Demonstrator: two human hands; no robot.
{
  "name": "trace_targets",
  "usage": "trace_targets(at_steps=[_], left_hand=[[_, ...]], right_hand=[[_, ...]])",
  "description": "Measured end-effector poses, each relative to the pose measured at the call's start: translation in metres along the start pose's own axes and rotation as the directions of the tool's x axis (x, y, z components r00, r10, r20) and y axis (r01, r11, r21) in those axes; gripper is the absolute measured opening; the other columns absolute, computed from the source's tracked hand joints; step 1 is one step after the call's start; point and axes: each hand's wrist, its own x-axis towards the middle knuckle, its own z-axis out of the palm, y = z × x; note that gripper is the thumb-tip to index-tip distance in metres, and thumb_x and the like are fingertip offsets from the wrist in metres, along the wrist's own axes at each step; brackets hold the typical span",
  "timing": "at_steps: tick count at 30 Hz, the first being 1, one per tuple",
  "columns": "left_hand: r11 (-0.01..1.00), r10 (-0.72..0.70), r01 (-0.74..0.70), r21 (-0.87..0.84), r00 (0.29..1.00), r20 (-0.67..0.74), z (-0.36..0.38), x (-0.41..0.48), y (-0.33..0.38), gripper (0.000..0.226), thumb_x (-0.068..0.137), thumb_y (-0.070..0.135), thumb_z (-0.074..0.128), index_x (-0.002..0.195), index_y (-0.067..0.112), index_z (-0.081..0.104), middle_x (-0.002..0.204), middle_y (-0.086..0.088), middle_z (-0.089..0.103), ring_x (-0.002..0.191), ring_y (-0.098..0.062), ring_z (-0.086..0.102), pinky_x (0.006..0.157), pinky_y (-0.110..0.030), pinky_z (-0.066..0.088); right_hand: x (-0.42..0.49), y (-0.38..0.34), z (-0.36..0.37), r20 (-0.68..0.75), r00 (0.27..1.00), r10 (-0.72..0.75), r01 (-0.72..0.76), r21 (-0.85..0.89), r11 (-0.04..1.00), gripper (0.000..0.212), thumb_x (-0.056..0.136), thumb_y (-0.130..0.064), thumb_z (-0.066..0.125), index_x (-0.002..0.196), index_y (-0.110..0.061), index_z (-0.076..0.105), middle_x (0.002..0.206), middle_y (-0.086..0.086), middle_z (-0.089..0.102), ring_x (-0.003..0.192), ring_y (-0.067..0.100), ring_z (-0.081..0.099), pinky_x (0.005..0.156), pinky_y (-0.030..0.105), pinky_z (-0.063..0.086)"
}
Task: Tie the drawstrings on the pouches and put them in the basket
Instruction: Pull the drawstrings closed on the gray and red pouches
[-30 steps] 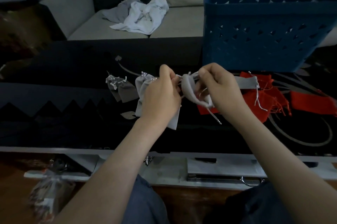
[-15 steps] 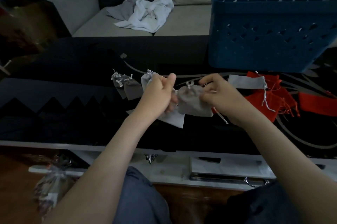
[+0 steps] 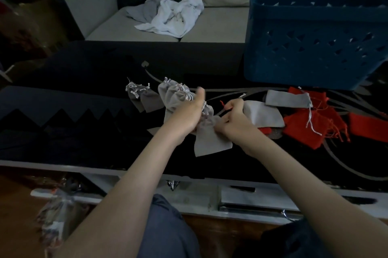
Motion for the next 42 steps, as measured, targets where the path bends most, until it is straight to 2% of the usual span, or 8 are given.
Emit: trace_targets(at_steps=[5, 11, 16, 21, 25, 30, 37, 42], left_hand=[[0.923, 0.043, -0.099, 0.373, 0.987, 0.156, -0.005, 0.004, -0.013, 0.037, 0.082, 0.028, 0.072, 0.109, 0.017, 0.049, 0.092, 0.006, 0.059, 0.077, -0.003, 0.053, 0.062, -0.016, 0.039], [0.771, 0.158, -0.143, 0.621, 0.987, 0.031, 0.001, 0.011, -0.025, 0.065, 0.077, 0.028, 0.078, 0.126, 0.010, 0.039, 0.122, -0.007, 0.052, 0.112, -0.023, 0.050, 0.090, -0.030, 0.042], [0.636, 0.273, -0.164, 0.754, 0.962, -0.020, 0.007, 0.011, -0.022, 0.059, 0.081, 0.026, 0.072, 0.125, 0.006, 0.038, 0.131, -0.012, 0.043, 0.118, -0.026, 0.041, 0.094, -0.032, 0.039], [0.688, 0.368, -0.274, 0.672, 0.930, 0.003, 0.018, -0.003, -0.007, 0.062, 0.086, 0.039, 0.064, 0.136, 0.013, 0.037, 0.134, -0.010, 0.034, 0.127, -0.026, 0.031, 0.107, -0.037, 0.031], [0.630, 0.417, -0.342, 0.698, 0.906, 0.067, 0.029, -0.007, -0.001, 0.043, 0.092, 0.046, 0.054, 0.130, 0.027, 0.049, 0.132, 0.001, 0.040, 0.131, -0.022, 0.028, 0.108, -0.037, 0.019], [0.601, 0.503, -0.457, 0.655, 0.854, 0.135, 0.042, -0.012, 0.002, 0.033, 0.096, 0.039, 0.049, 0.128, 0.034, 0.052, 0.133, 0.008, 0.044, 0.127, -0.017, 0.030, 0.103, -0.037, 0.019], [0.602, 0.600, -0.505, 0.618, 0.797, 0.068, 0.038, -0.012, 0.005, 0.035, 0.092, 0.038, 0.055, 0.126, 0.032, 0.053, 0.144, 0.002, 0.039, 0.134, -0.022, 0.028, 0.108, -0.042, 0.019], [0.796, 0.598, -0.603, 0.056, 0.797, 0.089, 0.017, -0.013, 0.006, 0.018, 0.089, 0.026, 0.064, 0.078, 0.014, 0.055, 0.086, 0.009, 0.063, 0.091, -0.005, 0.059, 0.082, -0.030, 0.048]], right_hand=[[0.002, 0.005, 0.012, -0.095, 0.970, -0.222, 0.209, -0.126, 0.970, 0.032, 0.085, 0.000, 0.058, 0.101, -0.008, 0.032, 0.069, 0.004, 0.047, 0.057, 0.009, 0.043, 0.050, 0.013, 0.036], [0.005, 0.012, 0.003, -0.132, 0.886, -0.445, 0.325, -0.509, 0.797, 0.024, 0.080, -0.008, 0.065, 0.093, -0.005, 0.046, 0.093, 0.006, 0.041, 0.085, 0.019, 0.040, 0.068, 0.023, 0.027], [0.009, 0.010, -0.042, -0.287, 0.869, -0.402, 0.188, -0.562, 0.806, 0.025, 0.087, -0.019, 0.057, 0.101, 0.001, 0.058, 0.100, 0.017, 0.053, 0.098, 0.032, 0.050, 0.083, 0.036, 0.041], [0.003, 0.021, -0.070, -0.065, 0.997, -0.033, -0.024, -0.721, 0.692, 0.051, 0.087, -0.036, 0.060, 0.131, -0.015, 0.046, 0.132, 0.010, 0.047, 0.124, 0.031, 0.040, 0.100, 0.042, 0.036], [0.003, 0.027, -0.072, -0.116, 0.981, -0.155, 0.037, -0.674, 0.738, 0.022, 0.088, -0.027, 0.060, 0.103, -0.010, 0.057, 0.108, 0.010, 0.057, 0.104, 0.028, 0.054, 0.080, 0.034, 0.045], [0.000, 0.024, -0.072, -0.230, 0.933, -0.275, 0.086, -0.601, 0.795, 0.015, 0.092, -0.023, 0.054, 0.083, -0.012, 0.050, 0.068, 0.000, 0.052, 0.062, 0.019, 0.051, 0.046, 0.025, 0.031], [-0.022, -0.004, -0.074, -0.207, 0.873, -0.442, 0.392, -0.244, 0.887, 0.026, 0.090, -0.006, 0.049, 0.112, -0.021, 0.047, 0.061, -0.001, 0.058, 0.054, 0.006, 0.054, 0.053, 0.011, 0.040], [-0.028, -0.013, -0.079, 0.053, 0.896, -0.440, 0.429, 0.146, 0.891, 0.019, 0.091, -0.008, 0.053, 0.105, -0.017, 0.062, 0.073, 0.023, 0.056, 0.072, 0.018, 0.054, 0.070, 0.025, 0.043]])
